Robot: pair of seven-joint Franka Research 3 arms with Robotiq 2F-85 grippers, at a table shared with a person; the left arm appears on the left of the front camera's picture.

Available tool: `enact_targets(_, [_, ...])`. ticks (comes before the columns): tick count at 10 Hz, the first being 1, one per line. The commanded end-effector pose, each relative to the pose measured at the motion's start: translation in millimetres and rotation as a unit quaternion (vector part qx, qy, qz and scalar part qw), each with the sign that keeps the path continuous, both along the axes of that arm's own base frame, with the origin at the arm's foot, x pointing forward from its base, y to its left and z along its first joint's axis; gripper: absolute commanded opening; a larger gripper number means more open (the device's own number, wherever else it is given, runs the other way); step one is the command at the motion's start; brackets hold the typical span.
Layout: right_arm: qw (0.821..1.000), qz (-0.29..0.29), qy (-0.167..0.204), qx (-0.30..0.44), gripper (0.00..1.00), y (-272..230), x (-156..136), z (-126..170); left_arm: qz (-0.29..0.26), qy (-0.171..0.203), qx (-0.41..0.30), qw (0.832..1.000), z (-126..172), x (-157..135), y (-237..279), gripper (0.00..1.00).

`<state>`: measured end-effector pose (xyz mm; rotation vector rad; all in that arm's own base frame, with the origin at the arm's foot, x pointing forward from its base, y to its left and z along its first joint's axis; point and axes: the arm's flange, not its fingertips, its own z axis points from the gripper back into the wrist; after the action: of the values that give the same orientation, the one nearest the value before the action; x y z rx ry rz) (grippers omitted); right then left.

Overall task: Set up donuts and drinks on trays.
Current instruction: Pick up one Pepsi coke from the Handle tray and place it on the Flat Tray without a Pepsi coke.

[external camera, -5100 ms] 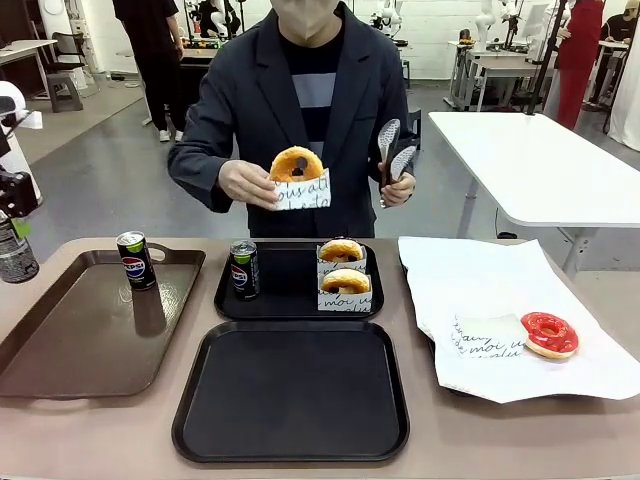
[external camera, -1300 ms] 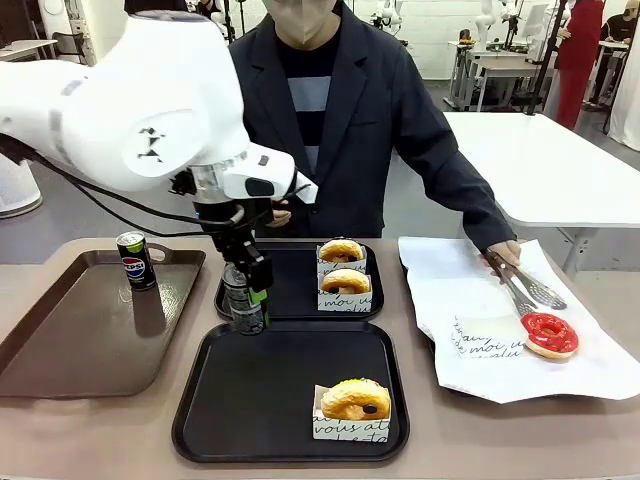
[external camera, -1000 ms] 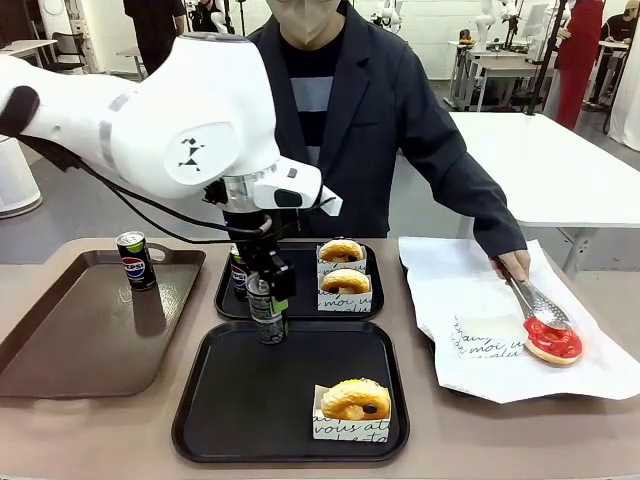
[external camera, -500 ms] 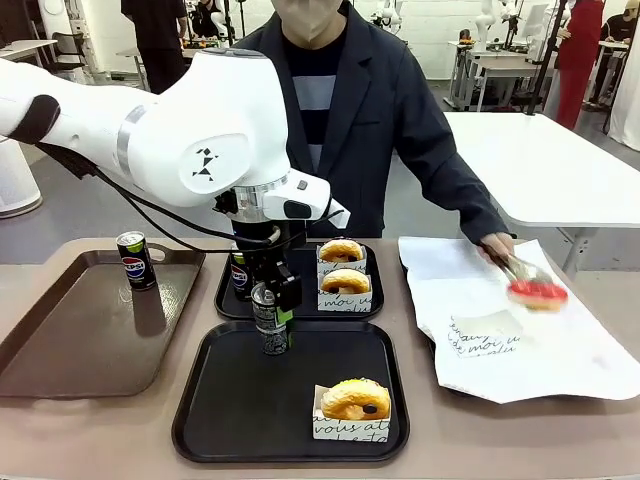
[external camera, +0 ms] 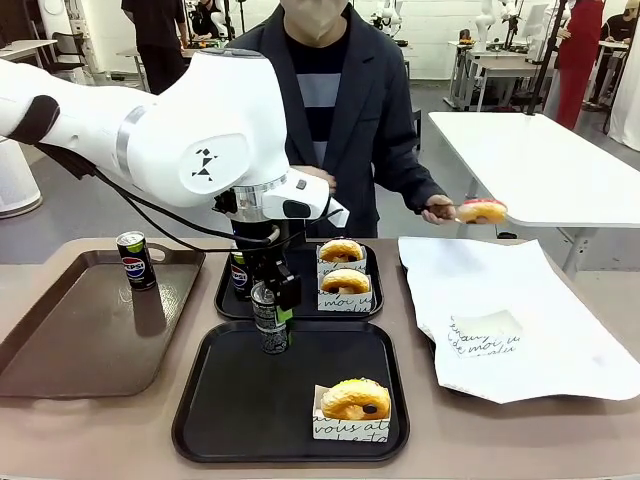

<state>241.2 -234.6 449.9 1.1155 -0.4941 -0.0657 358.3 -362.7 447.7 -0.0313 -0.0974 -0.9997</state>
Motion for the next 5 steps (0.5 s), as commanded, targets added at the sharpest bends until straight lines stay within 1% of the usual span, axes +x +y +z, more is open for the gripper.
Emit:
enact_targets(1, [1.0,-0.001,-0.016,0.009,1.0,-1.3,2.8,1.4,-0.008,-0.029,0.002,1.0,-7.0,-8.5,7.5,0.59])
enact_targets(3, [1.0,-0.001,-0.016,0.009,1.0,-1.3,2.8,1.4,-0.002,-0.028,0.014,1.0,-22.6,-11.1,8.7,0.59])
enact_targets(5, [1.0,-0.001,-0.016,0.009,1.0,-1.3,2.8,1.4,0.003,-0.023,0.021,1.0,-34.6,-6.2,12.3,0.59])
